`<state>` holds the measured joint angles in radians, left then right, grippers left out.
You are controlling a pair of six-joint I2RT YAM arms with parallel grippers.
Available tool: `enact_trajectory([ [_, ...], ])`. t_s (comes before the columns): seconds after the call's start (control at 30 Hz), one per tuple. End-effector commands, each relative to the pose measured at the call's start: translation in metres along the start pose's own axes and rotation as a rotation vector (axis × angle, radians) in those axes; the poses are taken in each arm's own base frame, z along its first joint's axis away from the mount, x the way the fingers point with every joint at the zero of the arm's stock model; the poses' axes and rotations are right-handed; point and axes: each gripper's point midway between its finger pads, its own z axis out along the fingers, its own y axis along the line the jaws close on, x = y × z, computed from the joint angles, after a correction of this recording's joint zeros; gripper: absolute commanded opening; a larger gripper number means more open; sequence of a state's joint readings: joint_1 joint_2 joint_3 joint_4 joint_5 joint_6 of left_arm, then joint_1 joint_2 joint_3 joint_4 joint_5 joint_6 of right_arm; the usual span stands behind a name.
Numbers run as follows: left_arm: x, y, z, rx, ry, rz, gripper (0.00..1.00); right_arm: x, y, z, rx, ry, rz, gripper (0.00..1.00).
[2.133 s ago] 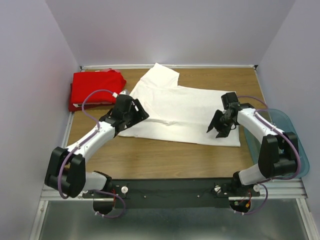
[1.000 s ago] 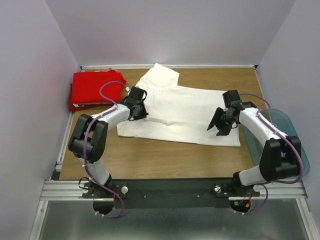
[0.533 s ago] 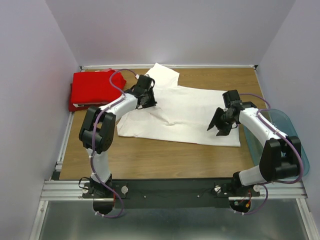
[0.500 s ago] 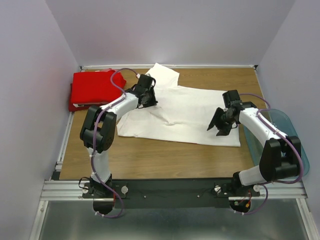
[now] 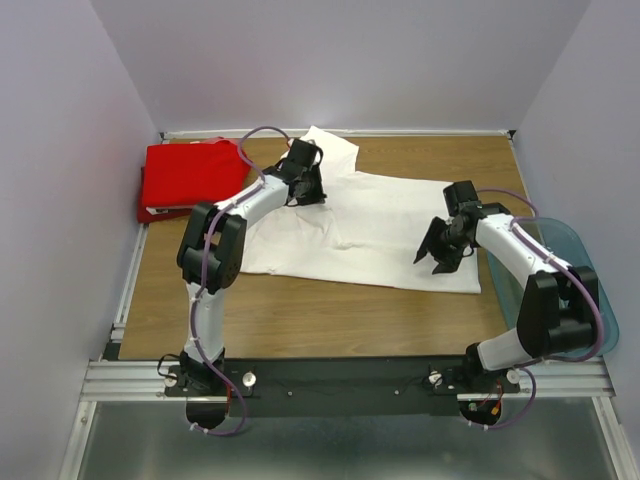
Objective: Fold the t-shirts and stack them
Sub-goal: Fold the tshirt
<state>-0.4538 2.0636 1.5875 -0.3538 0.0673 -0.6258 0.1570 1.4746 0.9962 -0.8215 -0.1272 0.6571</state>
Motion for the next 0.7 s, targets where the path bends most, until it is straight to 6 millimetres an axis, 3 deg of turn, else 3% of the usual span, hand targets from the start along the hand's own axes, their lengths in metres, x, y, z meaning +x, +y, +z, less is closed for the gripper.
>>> enact_trajectory([
  [0.0, 0.001, -0.015, 0.003, 0.041, 0.022, 0.025, 0.11, -0.002, -0.002, -0.001, 0.024, 0.009, -0.004, 0.62],
  [0.27, -0.006, -0.037, 0.001, 0.099, 0.018, 0.032, 0.41, -0.001, -0.003, 0.002, 0.031, 0.02, -0.011, 0.62],
  [0.43, -0.015, -0.064, -0.011, 0.218, -0.018, 0.038, 0.5, -0.002, -0.004, 0.002, 0.031, 0.017, -0.013, 0.62],
  [0.57, -0.021, -0.059, -0.027, 0.198, -0.058, 0.035, 0.53, -0.006, -0.003, 0.0, 0.03, -0.001, -0.041, 0.62],
  [0.67, -0.02, -0.038, -0.044, 0.134, -0.094, 0.027, 0.54, -0.018, 0.003, -0.006, 0.019, -0.035, -0.076, 0.62],
])
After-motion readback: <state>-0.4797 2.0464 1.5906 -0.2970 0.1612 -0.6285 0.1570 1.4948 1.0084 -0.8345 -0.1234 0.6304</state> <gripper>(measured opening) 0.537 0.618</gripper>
